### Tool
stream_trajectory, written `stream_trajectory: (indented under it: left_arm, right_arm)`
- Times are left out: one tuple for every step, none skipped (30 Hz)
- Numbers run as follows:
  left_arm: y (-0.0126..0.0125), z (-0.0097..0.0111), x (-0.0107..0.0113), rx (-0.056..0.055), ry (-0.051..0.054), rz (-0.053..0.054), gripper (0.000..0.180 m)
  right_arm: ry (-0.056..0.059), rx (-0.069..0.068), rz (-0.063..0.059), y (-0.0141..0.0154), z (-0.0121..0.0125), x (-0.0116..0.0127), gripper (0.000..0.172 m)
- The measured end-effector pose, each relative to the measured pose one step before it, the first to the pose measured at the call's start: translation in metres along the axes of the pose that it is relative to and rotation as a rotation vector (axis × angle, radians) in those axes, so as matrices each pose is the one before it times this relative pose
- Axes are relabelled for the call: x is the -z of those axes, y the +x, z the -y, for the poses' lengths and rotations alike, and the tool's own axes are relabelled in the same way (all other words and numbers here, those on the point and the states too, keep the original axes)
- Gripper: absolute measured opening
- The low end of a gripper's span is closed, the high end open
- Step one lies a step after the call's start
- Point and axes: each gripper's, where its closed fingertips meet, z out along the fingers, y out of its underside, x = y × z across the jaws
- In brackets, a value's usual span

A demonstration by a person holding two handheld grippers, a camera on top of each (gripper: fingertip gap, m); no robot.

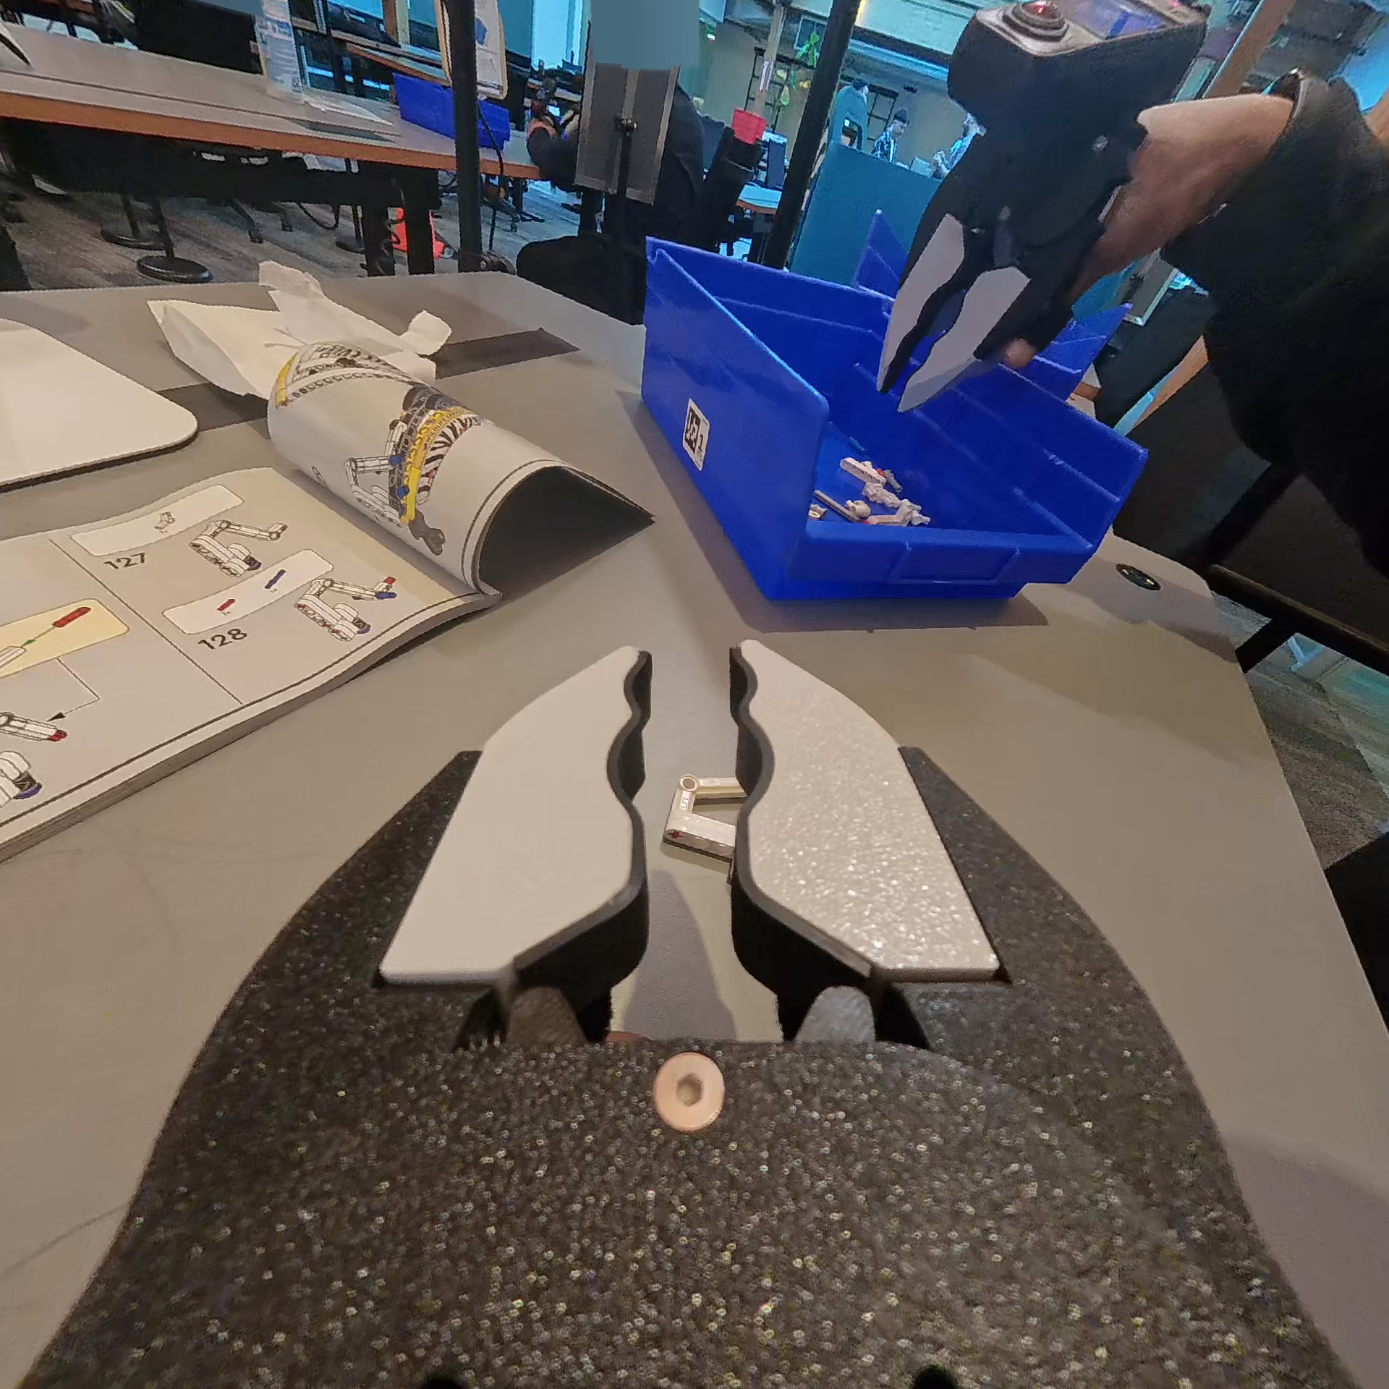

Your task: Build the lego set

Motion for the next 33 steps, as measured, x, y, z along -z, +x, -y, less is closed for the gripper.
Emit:
stream_trajectory:
  left_arm:
    - [0.00007, 0.00004, 0.00009, 0.0003, 0.0003, -0.0011, 0.020]
    - [0.00017, 0.00001, 0.00006, -0.0001, 0.0004, -0.0006, 0.020]
    - [0.00000, 0.00003, 0.00007, 0.0000, 0.0004, 0.0000, 0.020]
    - [-0.00016, 0.00007, -0.00001, 0.0002, 0.0004, 0.0006, 0.020]
    - [-0.00001, -0.00002, 0.00001, 0.0002, -0.0002, 0.0002, 0.020]
    - [0.00006, -0.00008, -0.00007, -0.0001, -0.0006, 0.0002, 0.020]
    - [0.00004, -0.00007, -0.00007, -0.0004, -0.0005, 0.0002, 0.020]
    - [-0.00008, -0.00004, 0.00002, -0.0002, -0.0003, 0.0005, 0.020]
    - [0.00002, -0.00005, 0.00000, -0.0001, -0.0002, 0.0006, 0.020]
    - [-0.00004, -0.00006, -0.00005, 0.0002, -0.0007, 0.0003, 0.020]
    - [-0.00007, -0.00007, -0.00013, 0.0001, -0.0009, 0.0006, 0.020]
    - [-0.00006, -0.00008, -0.00004, -0.0003, -0.0008, 0.0003, 0.020]
    - [0.00006, -0.00010, -0.00005, -0.0002, -0.0008, 0.0002, 0.020]
    - [-0.00004, 0.00000, 0.00000, 0.0000, 0.0000, 0.0003, 0.020]
    - [-0.00002, 0.00006, 0.00005, 0.0003, 0.0007, 0.0003, 0.020]
    - [0.00002, 0.00004, -0.00002, 0.0002, 0.0003, 0.0000, 0.020]
    - [0.00002, -0.00001, 0.00000, 0.0000, -0.0001, -0.0002, 0.020]
    - [0.00004, -0.00004, 0.00002, 0.0000, -0.0003, -0.0003, 0.020]
    - [0.00001, -0.00003, 0.00001, -0.0001, -0.0002, -0.0001, 0.020]
    - [-0.00001, 0.00000, 0.00000, 0.0000, 0.0000, 0.0000, 0.020]
    - [0.00003, 0.00001, -0.00009, 0.0000, -0.0001, -0.0003, 0.020]
    - [0.00004, -0.00003, 0.00002, 0.0001, -0.0002, -0.0002, 0.020]
    - [-0.00007, -0.00002, -0.00005, 0.0003, -0.0005, -0.0001, 0.020]
    - [0.00001, 0.00000, 0.00000, 0.0002, 0.0000, 0.0000, 0.020]
    - [-0.00011, 0.00010, 0.00005, 0.0002, 0.0008, 0.0003, 0.020]
    - [0.00000, 0.00002, 0.00007, 0.0003, 0.0003, 0.0002, 0.020]
    - [-0.00009, -0.00001, -0.00006, 0.0002, -0.0004, 0.0000, 0.020]
    - [0.00003, -0.00004, 0.00002, 0.0000, -0.0003, -0.0002, 0.020]
    - [0.00001, 0.00000, -0.00008, 0.0000, -0.0002, -0.0001, 0.020]
    - [0.00002, -0.00003, 0.00002, 0.0001, -0.0002, -0.0001, 0.020]
    - [-0.00001, 0.00001, 0.00000, 0.0002, 0.0001, 0.0002, 0.020]
    - [-0.00010, 0.00005, 0.00000, 0.0000, 0.0002, 0.0000, 0.020]
    - [0.00011, -0.00005, 0.00001, -0.0001, -0.0002, -0.0002, 0.020]
  right_arm:
    - [-0.0021, 0.0000, -0.0011, 0.00092, -0.00116, -0.00025, 0.015]
    - [0.0002, -0.0011, 0.0020, 0.00046, -0.00051, -0.00044, 0.015]
    - [0.0003, -0.0017, 0.0015, 0.00052, -0.00027, -0.00047, 0.015]
    - [-0.0016, -0.0016, -0.0026, 0.00110, -0.00044, -0.00045, 0.016]
    - [-0.0039, -0.0012, -0.0037, 0.00107, -0.00084, -0.00024, 0.016]
    - [-0.0043, -0.0008, -0.0045, 0.00131, -0.00101, 0.00018, 0.016]
    - [-0.0029, -0.0015, -0.0042, 0.00122, -0.00103, 0.00030, 0.016]
    - [-0.0011, -0.0027, -0.0009, 0.00074, -0.00099, 0.00047, 0.016]
    - [0.0005, -0.0029, 0.0005, 0.00061, -0.00070, 0.00034, 0.016]
    - [-0.0005, -0.0022, -0.0007, 0.00045, -0.00090, 0.00008, 0.016]
    - [-0.0023, -0.0017, -0.0014, 0.00050, -0.00101, -0.00009, 0.016]
    - [-0.0018, -0.0014, -0.0017, 0.00026, -0.00086, -0.00007, 0.016]
    - [0.0001, -0.0012, 0.0003, -0.00005, -0.00055, -0.00009, 0.017]
    - [0.0005, -0.0010, 0.0011, -0.00031, -0.00039, -0.00019, 0.017]
    - [-0.0005, -0.0004, -0.0002, -0.00012, -0.00053, -0.00022, 0.017]
    - [-0.0018, 0.0001, -0.0008, -0.00005, -0.00071, -0.00032, 0.017]
    - [-0.0029, 0.0000, 0.0004, -0.00007, -0.00082, -0.00027, 0.017]
    - [-0.0021, 0.0002, 0.0012, -0.00017, -0.00072, -0.00033, 0.017]
    - [-0.0006, -0.0001, 0.0017, -0.00021, -0.00052, -0.00024, 0.017]
    - [0.0007, -0.0003, 0.0016, -0.00014, -0.00032, -0.00004, 0.017]
    - [0.0019, -0.0002, 0.0001, -0.00004, 0.00004, -0.00002, 0.017]
    - [0.0033, -0.0007, -0.0002, 0.00006, 0.00030, 0.00006, 0.017]
    - [0.0040, -0.0006, 0.0012, -0.00021, 0.00059, 0.00002, 0.017]
    - [0.0029, 0.0008, 0.0009, -0.00020, 0.00036, -0.00018, 0.017]
    - [0.0005, 0.0015, -0.0005, -0.00006, 0.00016, -0.00030, 0.017]
    - [-0.0010, 0.0011, -0.0005, 0.00009, -0.00008, -0.00043, 0.017]
    - [-0.0002, 0.0004, 0.0003, -0.00004, 0.00003, -0.00039, 0.017]
    - [0.0003, 0.0005, 0.0006, 0.00003, 0.00019, -0.00025, 0.017]
    - [0.0011, 0.0007, -0.0006, 0.00018, 0.00022, -0.00009, 0.018]
    - [0.0022, 0.0004, -0.0002, 0.00008, 0.00030, -0.00006, 0.018]
    - [0.0026, 0.0000, 0.0003, 0.00006, 0.00043, -0.00001, 0.018]
    - [0.0015, -0.0001, -0.0007, 0.00024, 0.00023, -0.00004, 0.018]
    - [0.0006, -0.0002, -0.0013, 0.00046, -0.00001, -0.00010, 0.018]
